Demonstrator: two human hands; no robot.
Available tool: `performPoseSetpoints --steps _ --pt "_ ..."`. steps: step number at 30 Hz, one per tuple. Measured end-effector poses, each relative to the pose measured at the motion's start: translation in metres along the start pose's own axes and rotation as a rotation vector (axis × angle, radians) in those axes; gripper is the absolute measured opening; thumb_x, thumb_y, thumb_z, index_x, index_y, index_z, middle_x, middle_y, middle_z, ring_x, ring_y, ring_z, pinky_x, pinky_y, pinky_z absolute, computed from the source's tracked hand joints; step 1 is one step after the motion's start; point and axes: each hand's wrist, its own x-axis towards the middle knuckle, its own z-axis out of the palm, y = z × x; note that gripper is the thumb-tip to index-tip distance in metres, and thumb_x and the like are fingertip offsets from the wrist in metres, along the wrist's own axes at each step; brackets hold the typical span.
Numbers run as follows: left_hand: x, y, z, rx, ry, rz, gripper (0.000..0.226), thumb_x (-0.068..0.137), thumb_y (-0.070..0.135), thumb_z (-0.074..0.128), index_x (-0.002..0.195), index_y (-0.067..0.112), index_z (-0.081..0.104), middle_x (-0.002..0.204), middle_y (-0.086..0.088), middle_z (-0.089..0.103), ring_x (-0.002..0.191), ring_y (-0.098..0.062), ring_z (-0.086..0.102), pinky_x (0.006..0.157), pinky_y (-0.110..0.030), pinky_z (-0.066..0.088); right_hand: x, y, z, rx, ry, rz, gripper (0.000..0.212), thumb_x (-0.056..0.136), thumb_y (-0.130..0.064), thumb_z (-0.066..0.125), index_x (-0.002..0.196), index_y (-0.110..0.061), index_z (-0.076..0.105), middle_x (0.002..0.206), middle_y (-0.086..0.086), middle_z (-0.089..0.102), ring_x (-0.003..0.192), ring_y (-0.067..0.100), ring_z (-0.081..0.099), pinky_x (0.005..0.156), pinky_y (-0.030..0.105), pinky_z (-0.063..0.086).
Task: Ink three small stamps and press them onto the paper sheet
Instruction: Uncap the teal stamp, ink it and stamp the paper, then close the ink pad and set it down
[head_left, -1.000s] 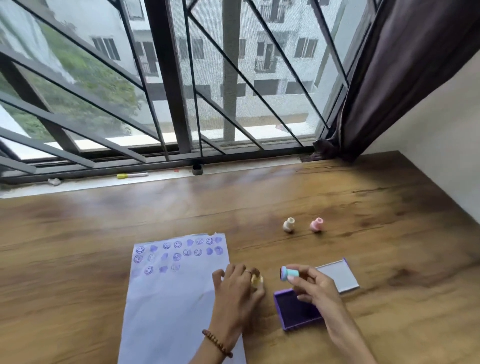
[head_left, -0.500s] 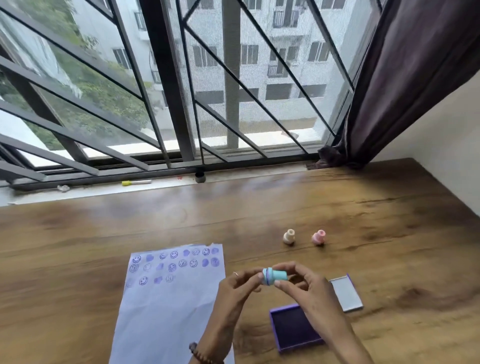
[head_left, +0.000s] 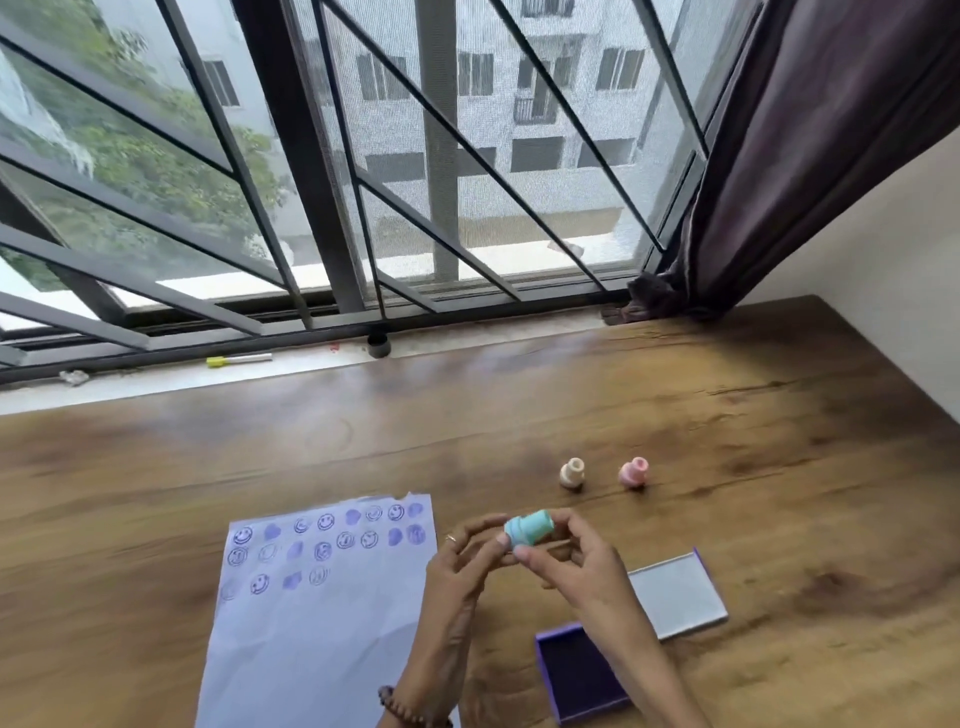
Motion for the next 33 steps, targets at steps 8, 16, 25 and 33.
performPoseSetpoints --steps 8,16,25,33 --pt "0.039 -0.01 -0.017 0.669 0.095 0.268 0.025 0.081 0.009 0.067 0.101 0.023 0.066 0.095 0.005 0.069 0.092 -0.011 0.062 0.079 -0.018 0.046 0.054 0.005 0.014 -0.474 0.075 -0.164 0.025 0.071 -0.02 0.076 0.092 -0.022 0.063 0.094 -0.004 0.063 0.075 0.008 0.057 0.065 0.015 0.042" --pt "0.05 -0.014 -0.019 1.092 0.214 0.396 0.027 0.084 0.019 0.063 0.11 0.025 0.062 0.115 0.002 0.059 0.106 -0.022 0.044 0.077 -0.025 0.023 0.074 0.013 0.032 -0.607 0.106 -0.177 0.03 0.072 -0.015 0.071 0.1 -0.019 0.061 0.101 0.0 0.062 0.084 0.022 0.061 0.074 0.035 0.05" --pt "-0.007 -0.028 0.016 1.121 0.024 0.521 0.013 0.086 0.024 0.06 0.099 0.028 0.063 0.103 0.006 0.061 0.1 -0.017 0.049 0.084 -0.031 0.033 -0.005 0.027 -0.035 -0.319 0.396 -0.094 0.011 0.08 -0.014 0.068 0.082 -0.025 0.068 0.079 -0.009 0.069 0.065 -0.003 0.059 0.059 0.004 0.042" --pt "-0.015 -0.053 0.052 1.32 -0.297 0.465 0.05 0.086 0.053 0.047 0.131 0.032 0.041 0.132 0.007 0.041 0.12 -0.014 0.028 0.101 -0.034 0.025 -0.052 0.08 -0.089 -0.381 0.8 0.109 0.017 0.077 -0.011 0.07 0.093 -0.014 0.066 0.089 0.005 0.059 0.069 0.022 0.059 0.066 0.033 0.046"
